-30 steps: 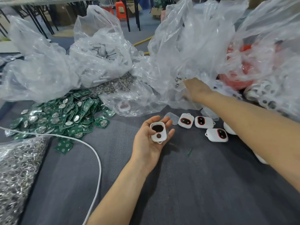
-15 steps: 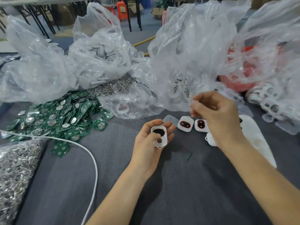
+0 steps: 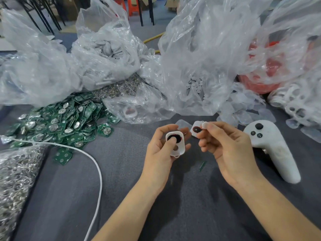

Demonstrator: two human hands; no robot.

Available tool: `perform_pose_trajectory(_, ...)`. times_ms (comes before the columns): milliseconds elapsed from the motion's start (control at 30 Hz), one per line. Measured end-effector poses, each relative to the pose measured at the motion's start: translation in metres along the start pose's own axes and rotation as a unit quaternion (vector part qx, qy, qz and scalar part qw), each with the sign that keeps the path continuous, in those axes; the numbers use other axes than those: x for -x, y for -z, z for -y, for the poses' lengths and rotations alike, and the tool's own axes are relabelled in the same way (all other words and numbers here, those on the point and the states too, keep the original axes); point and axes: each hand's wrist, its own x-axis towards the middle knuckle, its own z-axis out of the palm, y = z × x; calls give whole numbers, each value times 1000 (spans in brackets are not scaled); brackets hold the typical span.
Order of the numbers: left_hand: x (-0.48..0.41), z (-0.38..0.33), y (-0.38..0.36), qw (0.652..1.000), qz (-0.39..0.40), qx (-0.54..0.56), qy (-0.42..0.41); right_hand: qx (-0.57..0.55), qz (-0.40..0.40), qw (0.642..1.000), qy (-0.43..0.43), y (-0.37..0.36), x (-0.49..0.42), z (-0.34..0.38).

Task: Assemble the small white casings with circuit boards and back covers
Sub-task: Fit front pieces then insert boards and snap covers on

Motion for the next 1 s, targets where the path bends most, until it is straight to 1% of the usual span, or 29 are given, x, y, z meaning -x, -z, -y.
perform_pose_trajectory(167,-1,3,2,999,-5,-41,-19,-54,-13,998,-30,1,-3,-1)
perform_pose_trajectory(267,-2,2,4,997,-11,-70,-32,-52,-16,998,-33,3,-5,-4)
perform_pose_trajectory(433,-3,1,5,995,-25,-83,-43,-60,-16,997,-53,3,-7,-7)
perform_pose_trajectory(500,-2,-1,5,990,-32,-124,-53,-59,-8,997,-55,3,-7,-7)
perform_pose_trajectory(600,-1,-4,6,965,-52,-236,-98,-34,4,998,-58,4,-7,-8)
perform_pose_trajectory(667,-1,-5,7,956,-63,-258,-121,1,6,999,-53,5,-7,-10)
perform_pose_trajectory(800,-4,-7,9,960,-93,-231,-124,75,-2,997,-35,6,-7,-13)
perform_pose_trajectory(900,-7,-5,11,975,-108,-169,-92,95,-15,994,-43,6,-7,-14)
perform_pose_trajectory(1000,-7,-4,12,979,-116,-151,-75,103,-9,993,-49,4,-6,-14)
